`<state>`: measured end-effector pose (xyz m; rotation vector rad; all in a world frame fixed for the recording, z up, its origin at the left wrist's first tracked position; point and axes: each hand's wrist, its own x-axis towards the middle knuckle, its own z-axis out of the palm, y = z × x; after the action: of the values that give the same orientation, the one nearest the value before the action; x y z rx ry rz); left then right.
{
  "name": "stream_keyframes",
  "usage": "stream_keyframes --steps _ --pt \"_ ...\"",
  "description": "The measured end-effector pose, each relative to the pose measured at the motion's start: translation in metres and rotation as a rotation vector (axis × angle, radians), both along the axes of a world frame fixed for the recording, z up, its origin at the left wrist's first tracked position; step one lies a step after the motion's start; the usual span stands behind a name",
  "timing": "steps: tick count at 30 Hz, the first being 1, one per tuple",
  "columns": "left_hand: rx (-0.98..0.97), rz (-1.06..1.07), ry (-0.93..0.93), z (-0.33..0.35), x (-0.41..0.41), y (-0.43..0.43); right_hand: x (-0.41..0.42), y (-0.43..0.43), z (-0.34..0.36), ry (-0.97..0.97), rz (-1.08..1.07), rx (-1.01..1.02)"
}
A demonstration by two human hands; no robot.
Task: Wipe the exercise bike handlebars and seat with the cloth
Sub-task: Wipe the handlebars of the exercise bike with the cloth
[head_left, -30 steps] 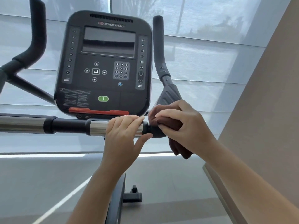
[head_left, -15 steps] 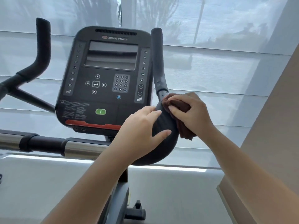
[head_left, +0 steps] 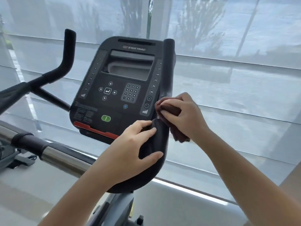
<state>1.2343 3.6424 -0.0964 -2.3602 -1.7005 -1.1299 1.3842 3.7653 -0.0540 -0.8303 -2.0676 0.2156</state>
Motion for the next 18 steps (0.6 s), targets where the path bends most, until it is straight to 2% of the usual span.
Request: stream_keyframes --steps 3,5,8,13,15,18 --pt "-0.01 0.002 -0.012 -0.001 0.0 -0.001 -0.015 0.015 0.015 -0.089 -0.069 0.057" --pt "-0.01 0.005 -0.005 -0.002 0.001 -0.001 -0.01 0.013 0.005 -0.002 -0.028 0.005" --pt "0.005 -0.001 0.012 -0.002 0.003 0.0 0.006 -0.004 -0.027 0.231 0.054 -0.092" --pt "0.013 0.003 0.031 -0.002 0.003 -0.003 -0.016 0.02 -0.018 0.349 -0.129 0.005" --pt "0.006 0.004 0.037 -0.002 0.002 -0.004 -0.026 0.038 -0.004 0.381 -0.199 -0.061" --pt "0.009 0.0 0.045 -0.004 0.001 -0.003 -0.022 0.03 -0.016 0.519 -0.162 -0.191"
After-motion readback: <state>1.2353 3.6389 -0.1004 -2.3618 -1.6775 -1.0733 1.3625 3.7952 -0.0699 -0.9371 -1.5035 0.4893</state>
